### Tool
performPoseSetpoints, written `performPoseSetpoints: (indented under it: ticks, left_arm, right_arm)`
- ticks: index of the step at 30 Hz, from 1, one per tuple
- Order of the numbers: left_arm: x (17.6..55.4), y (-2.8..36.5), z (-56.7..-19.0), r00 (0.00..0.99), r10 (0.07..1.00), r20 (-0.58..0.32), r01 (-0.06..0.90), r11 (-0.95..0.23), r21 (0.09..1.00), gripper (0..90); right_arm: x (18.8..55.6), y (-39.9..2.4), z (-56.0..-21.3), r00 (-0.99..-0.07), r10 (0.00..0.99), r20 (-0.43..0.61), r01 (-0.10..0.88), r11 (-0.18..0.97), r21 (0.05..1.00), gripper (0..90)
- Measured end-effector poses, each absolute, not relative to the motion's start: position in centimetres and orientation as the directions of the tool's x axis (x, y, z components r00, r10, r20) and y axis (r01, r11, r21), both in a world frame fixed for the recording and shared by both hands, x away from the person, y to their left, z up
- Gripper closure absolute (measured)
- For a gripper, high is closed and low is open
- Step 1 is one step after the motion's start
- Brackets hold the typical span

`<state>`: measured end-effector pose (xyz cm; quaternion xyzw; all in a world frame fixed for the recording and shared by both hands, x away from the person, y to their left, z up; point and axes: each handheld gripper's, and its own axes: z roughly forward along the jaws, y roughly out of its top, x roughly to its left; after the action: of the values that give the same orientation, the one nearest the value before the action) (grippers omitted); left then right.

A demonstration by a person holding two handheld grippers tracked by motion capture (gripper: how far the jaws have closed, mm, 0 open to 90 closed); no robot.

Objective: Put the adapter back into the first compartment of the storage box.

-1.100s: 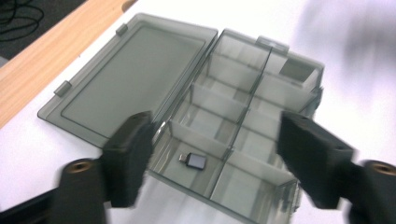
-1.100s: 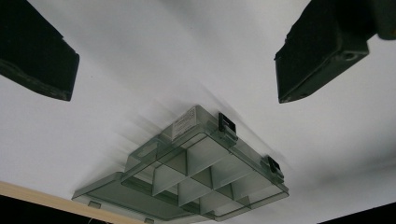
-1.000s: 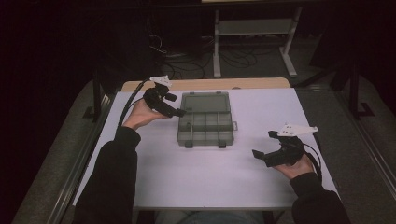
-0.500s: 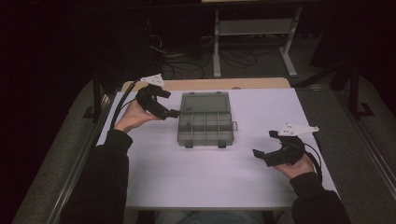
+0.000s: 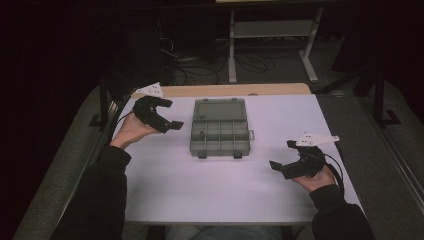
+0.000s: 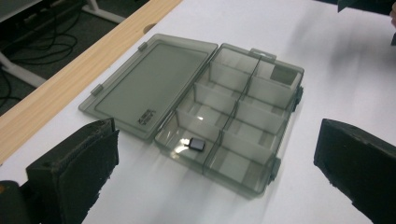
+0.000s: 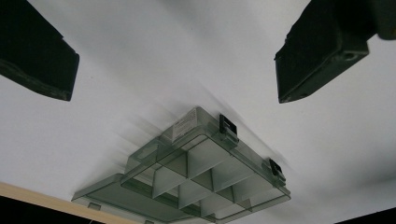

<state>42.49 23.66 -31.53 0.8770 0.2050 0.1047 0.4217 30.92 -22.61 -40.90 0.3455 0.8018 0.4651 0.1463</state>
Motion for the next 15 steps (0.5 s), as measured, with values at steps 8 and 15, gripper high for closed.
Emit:
performPoseSetpoints:
  ticks: [8, 15]
  left_arm:
    - [41.4, 24.5, -31.5, 0.892, 0.451, 0.027, 0.259, -0.560, 0.787, 0.0]
    - [40.4, 25.3, -31.9, 0.887, 0.459, 0.038, 0.253, -0.555, 0.793, 0.0]
  right_arm:
    - [30.9, -22.5, -40.9, -0.721, 0.688, 0.085, 0.416, 0.332, 0.847, 0.0]
    - [30.9, -22.4, -40.9, -0.722, 0.688, 0.078, 0.413, 0.337, 0.846, 0.0]
